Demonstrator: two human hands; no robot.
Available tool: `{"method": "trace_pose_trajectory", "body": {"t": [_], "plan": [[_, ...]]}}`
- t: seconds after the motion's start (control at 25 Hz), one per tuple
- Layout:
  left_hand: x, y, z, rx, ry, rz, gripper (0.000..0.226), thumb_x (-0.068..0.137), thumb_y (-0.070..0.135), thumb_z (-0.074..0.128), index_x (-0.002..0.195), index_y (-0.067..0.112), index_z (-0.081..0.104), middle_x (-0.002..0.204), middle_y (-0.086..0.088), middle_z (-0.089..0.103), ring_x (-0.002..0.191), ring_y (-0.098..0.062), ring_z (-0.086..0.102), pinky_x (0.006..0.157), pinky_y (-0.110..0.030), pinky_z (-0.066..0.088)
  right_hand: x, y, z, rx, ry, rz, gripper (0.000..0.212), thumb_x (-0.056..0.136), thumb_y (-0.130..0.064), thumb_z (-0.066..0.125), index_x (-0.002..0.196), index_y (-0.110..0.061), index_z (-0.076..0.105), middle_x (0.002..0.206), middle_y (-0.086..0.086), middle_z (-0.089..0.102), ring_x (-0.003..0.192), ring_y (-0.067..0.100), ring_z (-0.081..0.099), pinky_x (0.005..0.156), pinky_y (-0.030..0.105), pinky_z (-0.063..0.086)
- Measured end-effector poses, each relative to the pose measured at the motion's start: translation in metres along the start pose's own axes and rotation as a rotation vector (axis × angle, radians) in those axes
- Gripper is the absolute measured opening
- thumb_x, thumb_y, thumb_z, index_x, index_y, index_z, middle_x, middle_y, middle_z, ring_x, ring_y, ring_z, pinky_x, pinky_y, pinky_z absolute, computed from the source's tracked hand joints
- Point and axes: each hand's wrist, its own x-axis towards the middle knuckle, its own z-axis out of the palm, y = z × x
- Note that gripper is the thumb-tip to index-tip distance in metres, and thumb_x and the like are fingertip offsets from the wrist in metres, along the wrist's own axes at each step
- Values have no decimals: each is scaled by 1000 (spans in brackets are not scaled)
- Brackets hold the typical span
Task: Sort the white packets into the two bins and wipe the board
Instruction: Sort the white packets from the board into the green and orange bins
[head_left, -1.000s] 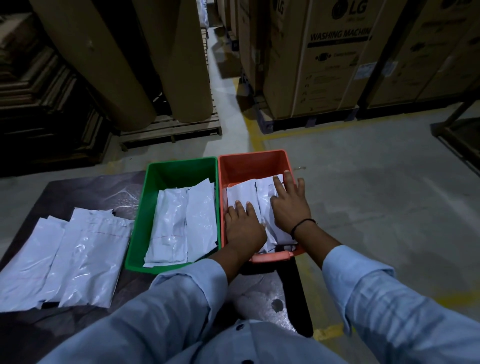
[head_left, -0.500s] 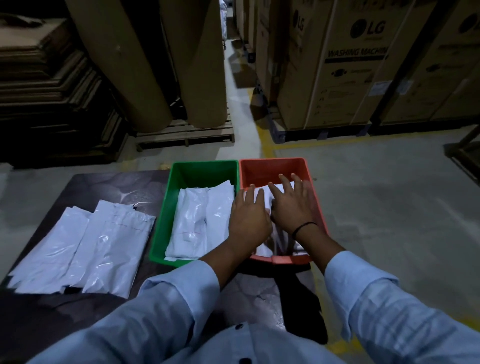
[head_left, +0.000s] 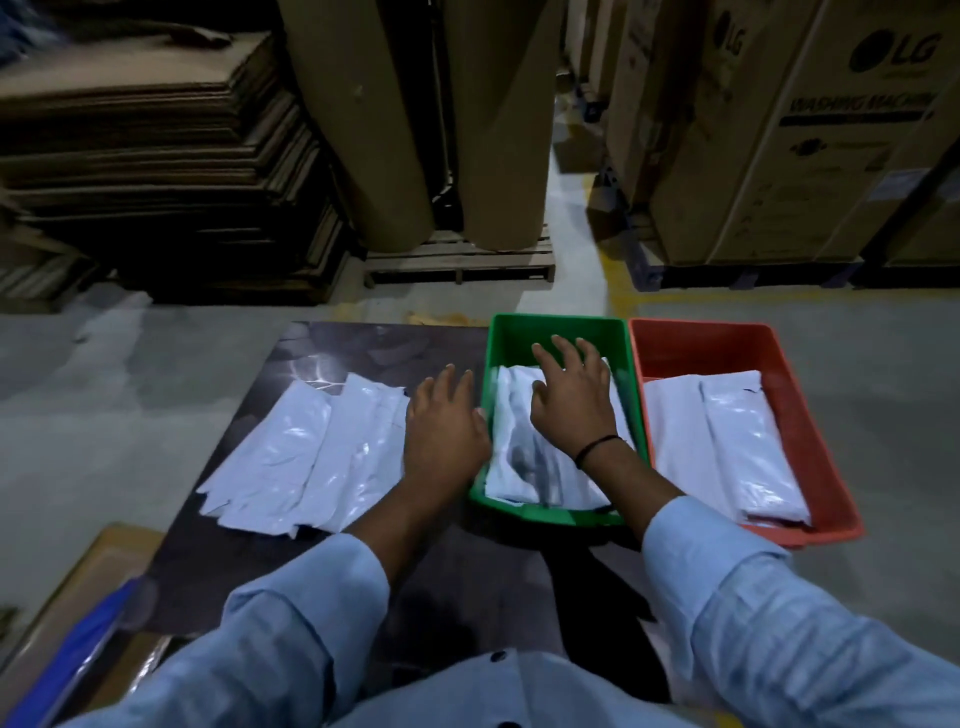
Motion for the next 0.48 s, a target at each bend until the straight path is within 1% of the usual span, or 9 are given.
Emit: {"method": "trace_pose_trajectory", "body": {"t": [0.24, 0.32, 0.48], "plan": [[-7, -108, -19, -32, 9, -106, 53, 95, 28, 54, 147, 15, 49, 155, -12, 44, 139, -37, 42, 115, -49, 34, 0, -85, 35, 26, -65, -29, 58, 84, -16, 59, 141, -17, 52, 150, 16, 42, 140, 43, 29, 109, 54, 29], [-11, -137, -23, -40, -6, -148, 53, 96, 28, 55, 148, 15, 48, 156, -12, 43, 140, -37, 41, 116, -49, 33, 0, -111, 49, 40, -69, -25, 58, 82, -16, 59, 140, -16, 52, 150, 18, 41, 139, 45, 29, 110, 55, 30], [-27, -193, -22, -53, -76, -194, 54, 97, 25, 55, 149, 16, 46, 160, -11, 38, 142, -37, 37, 118, -47, 28, -9, -160, 86, 91, -89, -29, 56, 83, -27, 50, 136, -11, 55, 147, 22, 44, 135, 47, 34, 111, 57, 32]]}}
